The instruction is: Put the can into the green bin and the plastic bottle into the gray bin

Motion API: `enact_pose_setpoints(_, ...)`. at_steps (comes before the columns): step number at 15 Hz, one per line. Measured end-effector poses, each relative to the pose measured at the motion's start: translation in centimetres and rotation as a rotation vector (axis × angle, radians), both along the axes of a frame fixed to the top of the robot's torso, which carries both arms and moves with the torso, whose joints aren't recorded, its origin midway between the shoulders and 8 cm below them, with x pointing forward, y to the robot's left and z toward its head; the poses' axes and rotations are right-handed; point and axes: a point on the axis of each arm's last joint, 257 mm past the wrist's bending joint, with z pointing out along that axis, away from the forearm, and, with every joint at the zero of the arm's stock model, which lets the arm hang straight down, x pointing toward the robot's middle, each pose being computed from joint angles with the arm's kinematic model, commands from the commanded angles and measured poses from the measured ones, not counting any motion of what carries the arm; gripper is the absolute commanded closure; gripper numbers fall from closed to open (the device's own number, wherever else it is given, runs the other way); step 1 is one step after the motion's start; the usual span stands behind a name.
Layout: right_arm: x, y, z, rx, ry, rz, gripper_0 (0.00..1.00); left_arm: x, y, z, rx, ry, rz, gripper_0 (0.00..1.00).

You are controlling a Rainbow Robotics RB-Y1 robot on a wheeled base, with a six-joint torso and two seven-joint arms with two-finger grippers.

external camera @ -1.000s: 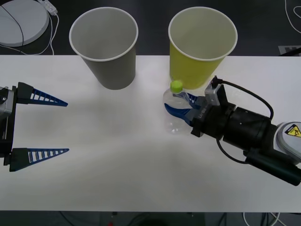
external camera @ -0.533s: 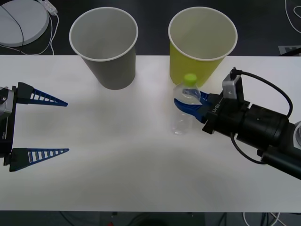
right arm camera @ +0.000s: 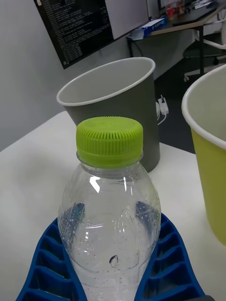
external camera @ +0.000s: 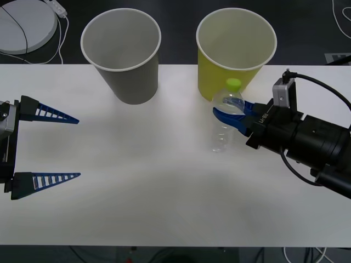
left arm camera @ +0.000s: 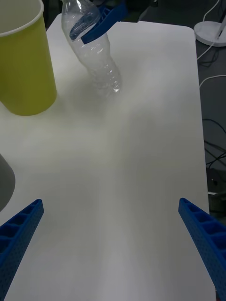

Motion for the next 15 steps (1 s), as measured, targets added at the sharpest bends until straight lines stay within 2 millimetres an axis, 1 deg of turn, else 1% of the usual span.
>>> enact_pose_setpoints(2, 0.0, -0.2, 0.4, -0.005, -0.010, 0.007, 1.00, 0.0, 0.0, 0.0, 0.000, 0.000, 0.000, 0.00)
enact_pose_setpoints(5, -0.6, 0.1, 1.3, 0.011, -0.007, 0.050, 1.00, 0.0, 0.0, 0.0, 0.000, 0.000, 0.000, 0.00)
enact_pose_setpoints(12, -1.5, -0.4, 3.8, -0.025, -0.079, 0.109, 1.00, 0.0, 0.0, 0.0, 0.000, 0.000, 0.000, 0.00)
enact_pose_setpoints(15, -1.5, -0.8, 4.4, -0.045, -0.117, 0.113, 1.00, 0.0, 0.0, 0.0, 0.000, 0.000, 0.000, 0.00)
